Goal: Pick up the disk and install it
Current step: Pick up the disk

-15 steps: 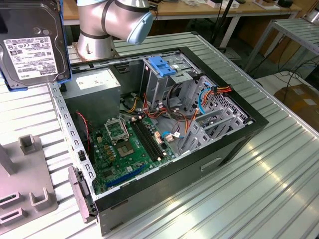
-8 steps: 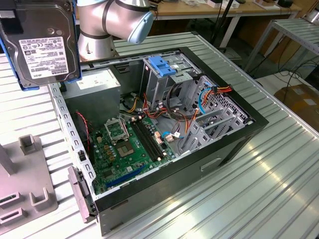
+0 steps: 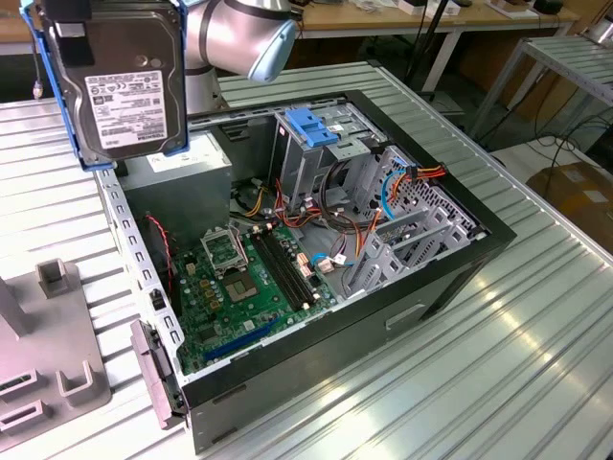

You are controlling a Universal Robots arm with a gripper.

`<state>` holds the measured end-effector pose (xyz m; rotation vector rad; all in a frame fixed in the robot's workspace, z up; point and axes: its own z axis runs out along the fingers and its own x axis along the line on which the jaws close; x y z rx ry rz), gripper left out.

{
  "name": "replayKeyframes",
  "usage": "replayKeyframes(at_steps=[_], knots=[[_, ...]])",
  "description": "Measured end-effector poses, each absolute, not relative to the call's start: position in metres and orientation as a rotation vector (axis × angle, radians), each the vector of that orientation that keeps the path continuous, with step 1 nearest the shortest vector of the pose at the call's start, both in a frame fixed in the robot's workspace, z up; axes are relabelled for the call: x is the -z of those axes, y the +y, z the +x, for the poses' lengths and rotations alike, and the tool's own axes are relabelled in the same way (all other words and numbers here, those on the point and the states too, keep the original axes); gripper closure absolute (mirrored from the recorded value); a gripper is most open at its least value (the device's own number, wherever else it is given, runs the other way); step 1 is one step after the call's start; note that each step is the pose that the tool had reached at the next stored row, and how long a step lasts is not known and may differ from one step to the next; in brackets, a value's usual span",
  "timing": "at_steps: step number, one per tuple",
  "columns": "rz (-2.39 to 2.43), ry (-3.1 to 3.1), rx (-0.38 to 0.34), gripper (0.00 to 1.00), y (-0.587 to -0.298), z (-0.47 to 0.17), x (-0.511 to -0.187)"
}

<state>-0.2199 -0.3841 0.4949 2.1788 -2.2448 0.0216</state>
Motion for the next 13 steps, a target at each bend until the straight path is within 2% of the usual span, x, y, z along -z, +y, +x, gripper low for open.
replayKeyframes(at_steps=[13], knots=[[2.179,-2.245,-0.022,0.63,-0.385,-0.172,-0.494]])
